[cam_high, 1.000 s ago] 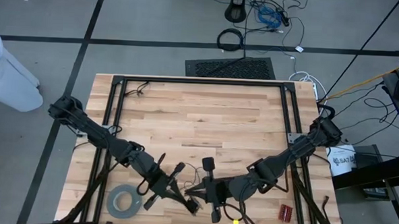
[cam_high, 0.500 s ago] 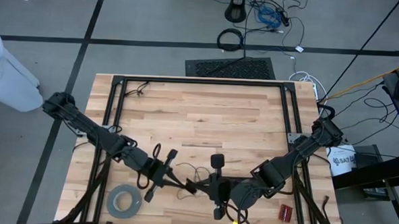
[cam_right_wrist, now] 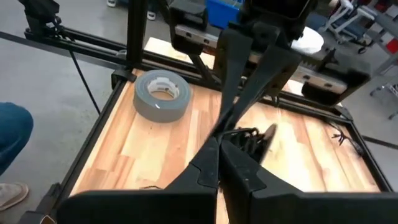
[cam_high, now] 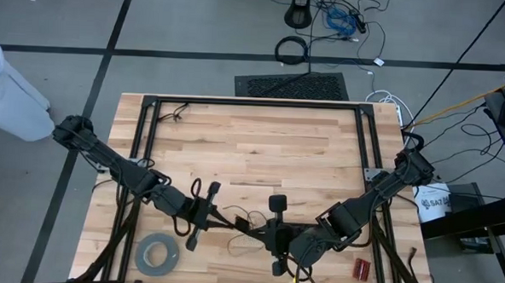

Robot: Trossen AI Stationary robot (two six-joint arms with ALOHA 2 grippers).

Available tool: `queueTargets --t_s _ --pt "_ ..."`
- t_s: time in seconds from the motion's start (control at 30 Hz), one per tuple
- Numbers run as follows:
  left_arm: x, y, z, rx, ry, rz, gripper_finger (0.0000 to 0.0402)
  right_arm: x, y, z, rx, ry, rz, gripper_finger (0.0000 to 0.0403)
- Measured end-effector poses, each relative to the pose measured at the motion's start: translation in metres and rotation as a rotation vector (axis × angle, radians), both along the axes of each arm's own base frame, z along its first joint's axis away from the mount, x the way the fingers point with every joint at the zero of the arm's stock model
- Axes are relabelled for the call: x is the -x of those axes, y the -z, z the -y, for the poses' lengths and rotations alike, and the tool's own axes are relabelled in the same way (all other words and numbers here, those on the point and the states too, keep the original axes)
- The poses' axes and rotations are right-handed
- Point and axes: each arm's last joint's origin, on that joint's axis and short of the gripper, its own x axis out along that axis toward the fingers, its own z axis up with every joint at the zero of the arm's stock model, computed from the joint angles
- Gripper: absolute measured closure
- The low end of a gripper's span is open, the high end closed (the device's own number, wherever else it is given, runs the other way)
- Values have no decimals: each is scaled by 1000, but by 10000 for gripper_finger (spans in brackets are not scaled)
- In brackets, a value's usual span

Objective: Coil cords
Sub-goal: Coil the black wire onto the spool

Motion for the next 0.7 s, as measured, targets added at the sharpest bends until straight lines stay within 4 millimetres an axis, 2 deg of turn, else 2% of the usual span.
queueTargets --t_s 0.37,0.7 --pt "17 -14 3 -22 -36 52 400 0 0 0 -43 22 0 401" --pt "23 -20 3 -41 -47 82 400 8 4 -9 -92 -33 -59 365"
